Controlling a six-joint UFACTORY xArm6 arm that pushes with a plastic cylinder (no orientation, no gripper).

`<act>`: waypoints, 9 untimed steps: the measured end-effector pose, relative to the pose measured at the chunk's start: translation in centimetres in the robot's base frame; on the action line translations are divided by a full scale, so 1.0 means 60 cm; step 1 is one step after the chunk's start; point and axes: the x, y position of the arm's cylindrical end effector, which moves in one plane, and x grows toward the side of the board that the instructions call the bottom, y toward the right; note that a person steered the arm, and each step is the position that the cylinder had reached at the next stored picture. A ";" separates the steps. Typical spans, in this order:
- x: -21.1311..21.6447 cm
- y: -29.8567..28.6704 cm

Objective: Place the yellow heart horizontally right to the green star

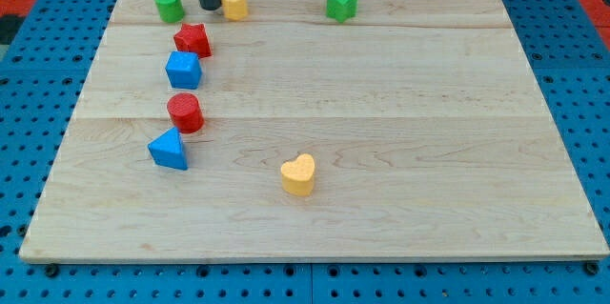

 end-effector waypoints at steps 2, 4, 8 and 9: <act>0.093 0.037; 0.284 0.320; 0.464 0.163; 0.343 0.171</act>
